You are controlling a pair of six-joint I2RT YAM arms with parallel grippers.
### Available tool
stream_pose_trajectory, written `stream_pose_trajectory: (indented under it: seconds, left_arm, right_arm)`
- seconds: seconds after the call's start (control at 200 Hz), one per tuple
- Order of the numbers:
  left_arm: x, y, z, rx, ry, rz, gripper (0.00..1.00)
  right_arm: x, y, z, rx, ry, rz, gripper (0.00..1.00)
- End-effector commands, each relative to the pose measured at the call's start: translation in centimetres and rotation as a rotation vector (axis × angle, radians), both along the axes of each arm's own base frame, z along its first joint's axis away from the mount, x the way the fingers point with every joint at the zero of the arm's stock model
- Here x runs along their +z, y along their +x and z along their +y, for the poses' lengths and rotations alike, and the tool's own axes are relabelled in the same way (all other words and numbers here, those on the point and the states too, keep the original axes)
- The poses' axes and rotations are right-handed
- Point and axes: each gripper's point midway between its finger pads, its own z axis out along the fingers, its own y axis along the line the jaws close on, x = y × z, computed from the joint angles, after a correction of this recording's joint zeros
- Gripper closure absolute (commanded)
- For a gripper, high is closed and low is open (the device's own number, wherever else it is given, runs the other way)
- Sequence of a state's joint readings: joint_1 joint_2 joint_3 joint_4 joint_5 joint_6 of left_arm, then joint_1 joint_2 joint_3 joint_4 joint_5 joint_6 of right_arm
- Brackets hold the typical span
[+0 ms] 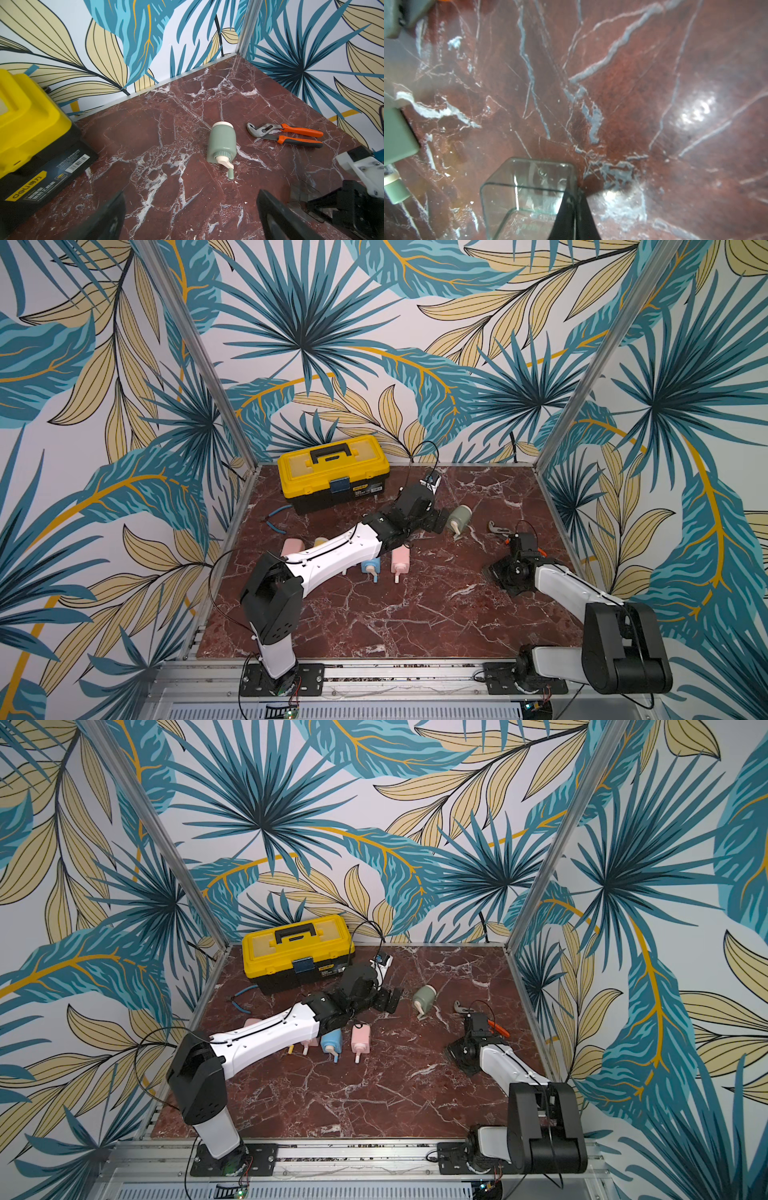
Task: Put the tray back into the pencil sharpener
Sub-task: Pick up the container from the center of the board.
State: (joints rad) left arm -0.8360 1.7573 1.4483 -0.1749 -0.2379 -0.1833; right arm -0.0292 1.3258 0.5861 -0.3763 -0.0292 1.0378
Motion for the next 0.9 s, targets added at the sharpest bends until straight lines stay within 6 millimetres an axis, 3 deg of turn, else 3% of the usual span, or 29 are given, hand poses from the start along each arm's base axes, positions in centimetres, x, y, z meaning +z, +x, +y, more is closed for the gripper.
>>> stream_pose_trajectory:
  seconds: [0.0,0.09,0.205,0.305,0.426,0.586,0.726,0.891]
  left_arm:
    - [2.1,0.1,1.5,0.053,-0.035,-0.048,0.00]
    - [2.7,-0.3,2.6,0.086,-0.052,-0.065,0.00]
    - [3.4,-1.0,4.2,0.122,-0.085,-0.079,0.00]
    - [3.7,-1.9,5.9,0.164,-0.128,-0.084,0.00]
    - [3.9,-3.0,8.6,0.234,-0.215,-0.069,0.00]
    - [4.1,-4.6,12.3,0.321,-0.284,-0.067,0.00]
    - [3.7,-5.9,14.5,0.362,-0.308,-0.073,0.00]
    - [3.1,-6.8,15.4,0.366,-0.309,-0.071,0.00]
  right_arm:
    - [1.0,-1.0,-0.1,0.058,-0.020,0.015,1.00]
    - [3.7,-0.3,-0.1,0.156,-0.065,-0.030,1.00]
    - [8.8,1.7,0.7,0.353,-0.133,-0.160,1.00]
    - [12.7,3.0,2.7,0.606,-0.222,-0.240,1.00]
    - [15.1,3.5,5.8,0.970,-0.382,-0.288,1.00]
    - [14.1,1.2,10.3,1.541,-0.574,-0.303,1.00]
    - [11.5,-1.5,12.0,1.912,-0.617,-0.273,1.00]
    - [7.0,-3.8,13.2,2.234,-0.585,-0.118,1.00]
